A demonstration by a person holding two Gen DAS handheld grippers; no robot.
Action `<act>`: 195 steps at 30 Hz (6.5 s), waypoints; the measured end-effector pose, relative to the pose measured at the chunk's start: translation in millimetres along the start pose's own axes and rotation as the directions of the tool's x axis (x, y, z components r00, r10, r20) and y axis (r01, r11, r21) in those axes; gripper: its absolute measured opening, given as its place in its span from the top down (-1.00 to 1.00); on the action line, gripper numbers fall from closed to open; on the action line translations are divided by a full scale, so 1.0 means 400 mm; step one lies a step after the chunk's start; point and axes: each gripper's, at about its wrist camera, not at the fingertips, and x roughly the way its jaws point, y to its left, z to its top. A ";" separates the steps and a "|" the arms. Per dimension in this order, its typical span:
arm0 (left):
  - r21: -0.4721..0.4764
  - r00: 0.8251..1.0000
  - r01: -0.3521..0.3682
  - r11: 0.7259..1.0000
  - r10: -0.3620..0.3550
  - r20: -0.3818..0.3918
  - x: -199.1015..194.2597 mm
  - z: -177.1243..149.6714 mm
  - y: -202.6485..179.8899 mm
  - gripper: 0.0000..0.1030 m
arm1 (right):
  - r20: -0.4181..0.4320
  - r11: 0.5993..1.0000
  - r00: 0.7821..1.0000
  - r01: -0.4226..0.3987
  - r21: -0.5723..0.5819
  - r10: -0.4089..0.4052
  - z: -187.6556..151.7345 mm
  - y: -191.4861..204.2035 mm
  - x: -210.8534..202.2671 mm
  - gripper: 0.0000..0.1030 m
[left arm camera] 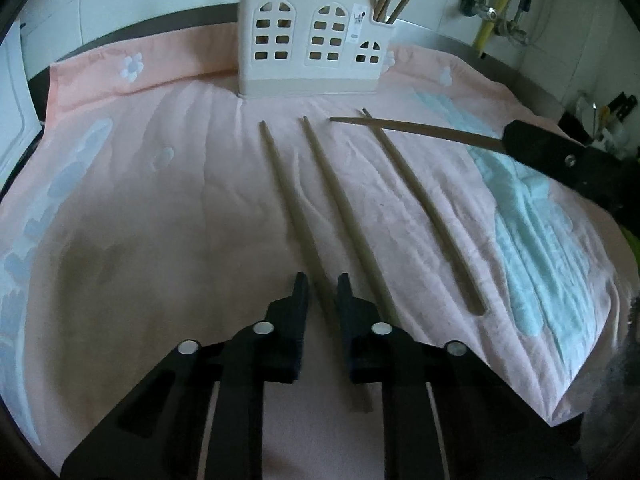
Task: Organize utensils
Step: 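Close the right tool on a chopstick while the left tool grasps another, then carry both chopsticks upright over the white holder, then drop both chopsticks into the white holder by opening both tools, then move both open tools back to the last chopsticks on the towel, then close the right tool on a chopstick while the left tool grasps another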
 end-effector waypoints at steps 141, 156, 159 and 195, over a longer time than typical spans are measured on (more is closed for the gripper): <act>-0.070 0.962 0.007 0.998 0.013 0.273 -0.195 0.137 0.195 -0.50 | -0.222 0.998 0.973 0.042 -0.054 -0.053 -0.092 -0.011 0.122 0.62; -0.031 0.982 0.040 0.999 -0.034 0.186 -0.133 0.062 0.139 -0.49 | -0.206 0.995 0.975 0.078 -0.055 -0.087 -0.101 -0.017 0.122 0.86; -0.015 0.984 0.060 0.998 -0.056 0.168 -0.121 0.046 0.115 -0.47 | -0.192 0.996 0.978 0.076 -0.053 -0.085 -0.092 -0.021 0.110 0.86; 0.018 0.994 0.106 0.994 -0.106 0.020 -0.011 0.028 -0.005 0.88 | -0.038 0.998 0.998 0.045 -0.032 -0.046 0.008 -0.062 -0.024 0.87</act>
